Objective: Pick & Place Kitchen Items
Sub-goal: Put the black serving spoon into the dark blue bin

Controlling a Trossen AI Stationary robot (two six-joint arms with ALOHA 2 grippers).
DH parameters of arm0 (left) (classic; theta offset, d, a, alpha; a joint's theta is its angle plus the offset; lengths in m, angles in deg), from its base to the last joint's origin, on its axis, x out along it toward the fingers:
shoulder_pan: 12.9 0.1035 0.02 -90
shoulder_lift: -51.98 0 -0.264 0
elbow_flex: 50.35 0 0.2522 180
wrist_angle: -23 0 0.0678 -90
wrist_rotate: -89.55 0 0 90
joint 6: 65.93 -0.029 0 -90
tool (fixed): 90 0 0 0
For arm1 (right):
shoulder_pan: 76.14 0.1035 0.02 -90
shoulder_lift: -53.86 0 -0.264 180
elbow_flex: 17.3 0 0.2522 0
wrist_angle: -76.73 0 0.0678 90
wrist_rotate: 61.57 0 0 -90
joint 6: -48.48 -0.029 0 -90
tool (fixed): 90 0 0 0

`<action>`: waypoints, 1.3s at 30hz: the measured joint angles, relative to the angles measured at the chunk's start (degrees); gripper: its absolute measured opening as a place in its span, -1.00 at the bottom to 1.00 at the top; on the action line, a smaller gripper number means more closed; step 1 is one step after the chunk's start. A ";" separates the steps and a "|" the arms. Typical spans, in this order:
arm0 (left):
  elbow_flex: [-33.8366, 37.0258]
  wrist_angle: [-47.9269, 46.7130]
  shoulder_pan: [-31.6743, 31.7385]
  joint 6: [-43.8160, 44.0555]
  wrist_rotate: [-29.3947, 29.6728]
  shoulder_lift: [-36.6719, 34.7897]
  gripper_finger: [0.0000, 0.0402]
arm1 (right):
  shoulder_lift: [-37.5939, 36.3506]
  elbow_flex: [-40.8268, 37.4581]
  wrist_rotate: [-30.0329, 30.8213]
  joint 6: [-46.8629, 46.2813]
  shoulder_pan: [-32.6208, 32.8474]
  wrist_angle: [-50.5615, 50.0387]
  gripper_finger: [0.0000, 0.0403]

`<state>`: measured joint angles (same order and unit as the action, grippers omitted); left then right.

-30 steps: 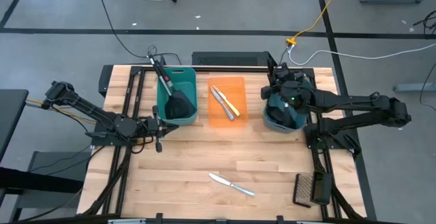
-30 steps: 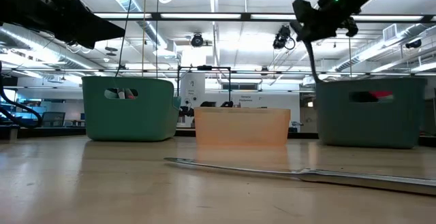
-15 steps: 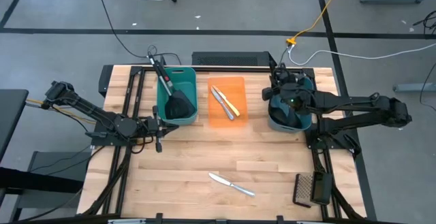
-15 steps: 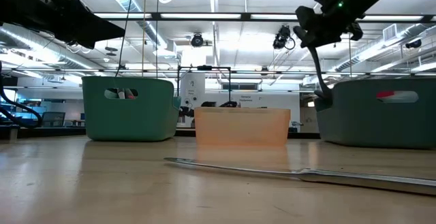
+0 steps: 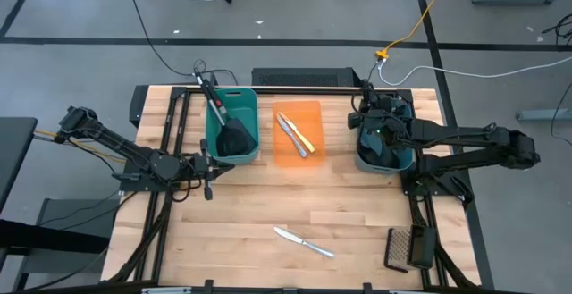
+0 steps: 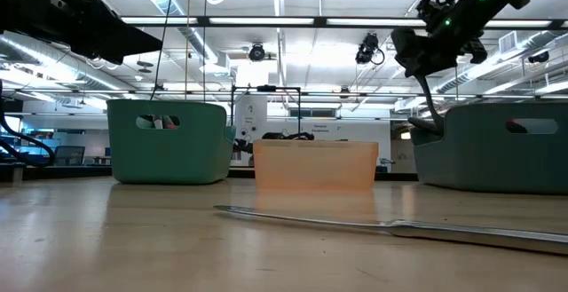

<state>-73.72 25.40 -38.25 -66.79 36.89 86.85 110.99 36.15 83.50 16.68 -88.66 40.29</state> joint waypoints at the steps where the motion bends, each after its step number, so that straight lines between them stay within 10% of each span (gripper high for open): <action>1: 0.00 -0.02 -0.01 0.00 0.00 -0.02 -0.92 | 0.00 -0.39 -0.02 -0.26 -0.57 0.18 -0.56; 39: 0.02 -1.33 0.01 0.93 0.74 -0.01 -0.92 | 9.95 -8.57 -22.32 20.09 -10.13 19.22 -0.44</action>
<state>-73.70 24.07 -38.24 -65.86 37.63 86.83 120.94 27.58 61.18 36.78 -98.79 59.51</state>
